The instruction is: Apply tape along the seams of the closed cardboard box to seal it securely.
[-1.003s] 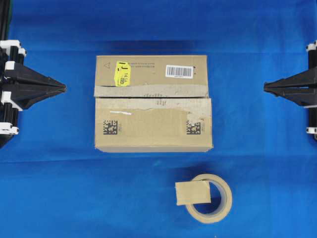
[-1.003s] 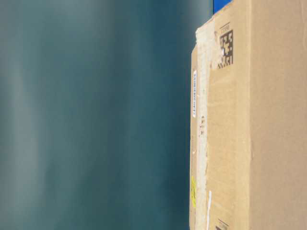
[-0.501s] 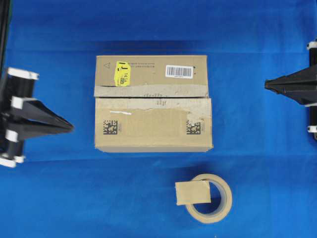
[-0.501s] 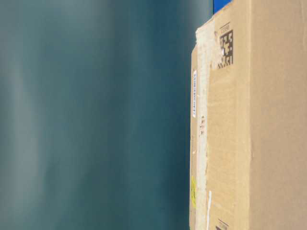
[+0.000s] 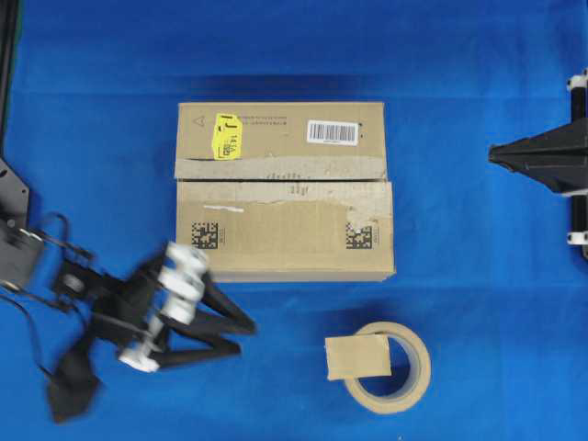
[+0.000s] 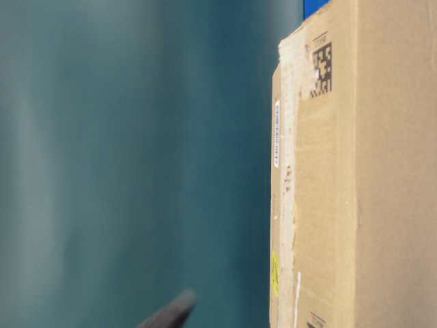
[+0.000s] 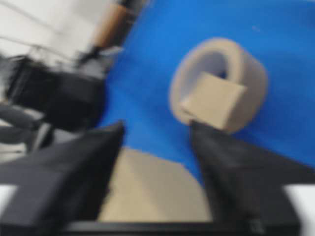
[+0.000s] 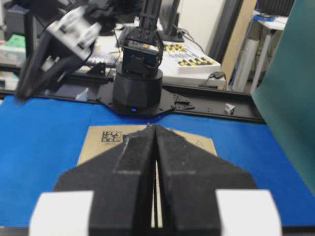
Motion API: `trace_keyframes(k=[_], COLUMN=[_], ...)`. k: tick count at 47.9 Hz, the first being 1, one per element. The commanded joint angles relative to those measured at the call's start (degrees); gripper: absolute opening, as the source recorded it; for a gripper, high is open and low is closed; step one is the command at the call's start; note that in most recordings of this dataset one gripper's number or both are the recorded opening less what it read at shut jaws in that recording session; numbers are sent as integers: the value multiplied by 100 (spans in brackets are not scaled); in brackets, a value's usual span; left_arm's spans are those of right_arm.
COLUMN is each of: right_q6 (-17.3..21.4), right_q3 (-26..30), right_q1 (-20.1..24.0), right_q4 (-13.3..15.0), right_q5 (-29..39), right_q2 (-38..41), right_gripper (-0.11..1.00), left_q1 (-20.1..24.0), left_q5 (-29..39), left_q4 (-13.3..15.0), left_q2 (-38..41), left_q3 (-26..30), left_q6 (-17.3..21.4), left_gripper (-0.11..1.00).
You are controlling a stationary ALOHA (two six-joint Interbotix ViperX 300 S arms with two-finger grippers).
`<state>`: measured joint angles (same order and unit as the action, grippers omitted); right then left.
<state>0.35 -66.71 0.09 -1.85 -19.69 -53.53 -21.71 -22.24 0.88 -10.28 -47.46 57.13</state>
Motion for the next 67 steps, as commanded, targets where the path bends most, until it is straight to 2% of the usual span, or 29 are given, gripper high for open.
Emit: trace_keyframes(k=[1, 3, 8, 15, 20, 37, 53, 58, 67], right_q6=[-9, -9, -18, -26, -44, -62, -79, -79, -79], right_q3=[141, 141, 123, 114, 114, 105, 97, 97, 97], right_q1=[0, 0, 0, 0, 0, 0, 0, 0, 0], right_q4=[0, 0, 18, 44, 62, 105, 158, 158, 158], right_q5=[-105, -141, -202, -246, -255, -272, -264, -264, -264], right_q2=[70, 105, 158, 220, 220, 229, 237, 255, 290], right_gripper=[0, 0, 0, 0, 0, 0, 0, 0, 0], left_q1=[-44, -44, -44, -35, -9, 149, 185, 185, 167], left_q5=[246, 299, 343, 246, 158, -88, -70, -35, -26], left_q4=[9, 9, 18, 53, 53, 53, 53, 53, 53], left_q2=[396, 589, 1081, 1608, 1960, 2716, 2856, 2830, 2795], left_q3=[448, 580, 809, 1125, 1354, 1960, 2004, 1951, 1890], left_q6=[264, 448, 958, 1503, 1688, 1854, 1846, 1846, 1846], left_gripper=[64, 72, 61, 62, 62, 62, 61, 55, 23])
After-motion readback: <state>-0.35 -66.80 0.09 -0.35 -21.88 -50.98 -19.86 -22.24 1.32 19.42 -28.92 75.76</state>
